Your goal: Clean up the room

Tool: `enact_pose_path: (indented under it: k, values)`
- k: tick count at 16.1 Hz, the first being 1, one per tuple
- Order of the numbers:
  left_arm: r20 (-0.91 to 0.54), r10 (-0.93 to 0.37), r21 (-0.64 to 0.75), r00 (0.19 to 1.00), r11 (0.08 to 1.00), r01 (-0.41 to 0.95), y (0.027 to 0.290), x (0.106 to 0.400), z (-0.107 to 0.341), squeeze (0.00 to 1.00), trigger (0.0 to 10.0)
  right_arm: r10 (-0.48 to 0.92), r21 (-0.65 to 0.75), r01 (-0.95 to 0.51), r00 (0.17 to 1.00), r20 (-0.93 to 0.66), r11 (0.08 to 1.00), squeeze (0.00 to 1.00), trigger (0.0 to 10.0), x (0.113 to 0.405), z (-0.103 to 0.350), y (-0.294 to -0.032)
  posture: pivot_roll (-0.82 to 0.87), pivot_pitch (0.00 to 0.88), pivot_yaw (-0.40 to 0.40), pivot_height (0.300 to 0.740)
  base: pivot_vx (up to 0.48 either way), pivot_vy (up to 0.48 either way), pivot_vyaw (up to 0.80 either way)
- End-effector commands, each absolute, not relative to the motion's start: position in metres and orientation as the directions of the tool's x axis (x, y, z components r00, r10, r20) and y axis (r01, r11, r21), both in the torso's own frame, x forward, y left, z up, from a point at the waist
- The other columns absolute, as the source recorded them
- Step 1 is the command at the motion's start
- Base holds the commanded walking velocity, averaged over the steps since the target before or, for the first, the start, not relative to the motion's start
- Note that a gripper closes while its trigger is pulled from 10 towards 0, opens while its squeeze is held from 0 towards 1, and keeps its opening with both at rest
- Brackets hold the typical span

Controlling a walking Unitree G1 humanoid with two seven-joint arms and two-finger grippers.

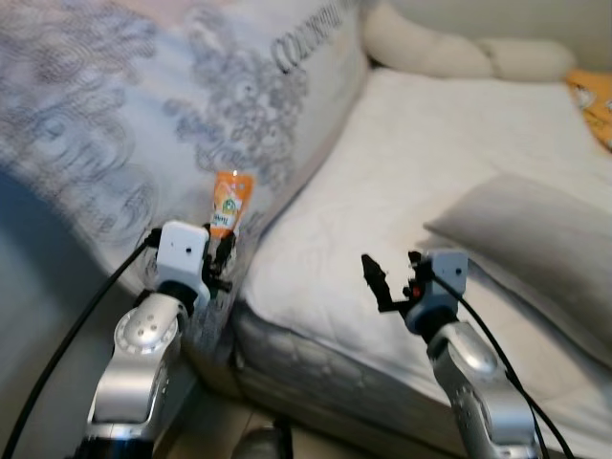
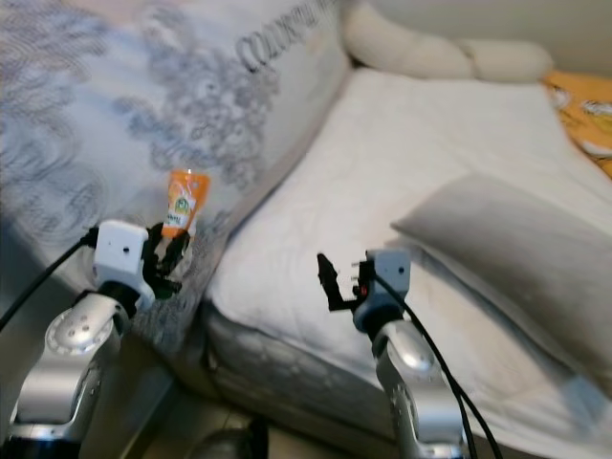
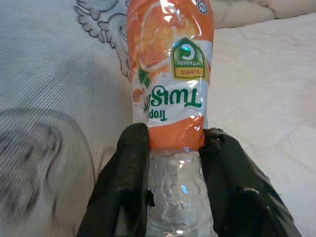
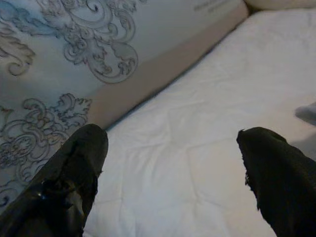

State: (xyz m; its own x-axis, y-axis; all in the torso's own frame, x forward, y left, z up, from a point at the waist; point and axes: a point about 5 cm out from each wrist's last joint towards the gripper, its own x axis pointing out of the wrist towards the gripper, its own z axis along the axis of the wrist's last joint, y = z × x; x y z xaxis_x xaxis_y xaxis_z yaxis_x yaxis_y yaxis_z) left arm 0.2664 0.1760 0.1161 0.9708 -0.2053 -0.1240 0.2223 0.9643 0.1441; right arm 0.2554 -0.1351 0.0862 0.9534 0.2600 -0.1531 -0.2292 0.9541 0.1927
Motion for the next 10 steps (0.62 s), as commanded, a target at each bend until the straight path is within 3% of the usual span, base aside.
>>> enact_pose_path:
  k: [1,6,8,10]
  values:
    - [-0.110,-0.226,0.170,0.968,0.955,0.243,0.1719,0.2696,0.1234,0.00,10.0,0.241,0.201,-0.211,0.960,-0.141,0.957,0.00,10.0,0.2560,0.0880,-0.1378,0.08,0.000,0.072,0.740,0.000,-0.352,0.00]
    - [-0.128,-0.227,0.158,0.965,0.956,0.246,0.1703,0.2706,0.1213,0.00,10.0,0.234,0.194,-0.206,0.963,-0.135,0.959,0.00,10.0,0.2553,0.0883,-0.1392,0.08,0.000,0.077,0.740,0.000,-0.349,0.00]
    - [-0.131,-0.191,0.136,0.973,0.968,0.209,0.1725,0.2711,0.1189,0.00,10.0,0.276,0.128,-0.259,0.952,-0.134,0.957,0.00,10.0,0.2559,0.0899,-0.1381,0.08,0.000,0.069,0.740,0.000,-0.172,0.00]
    - [-0.148,-0.151,0.102,0.977,0.981,0.167,0.1761,0.2722,0.1156,0.00,10.0,0.291,0.104,-0.278,0.947,-0.138,0.955,0.00,10.0,0.2568,0.0900,-0.1376,0.08,0.000,0.063,0.740,0.000,0.000,0.80]
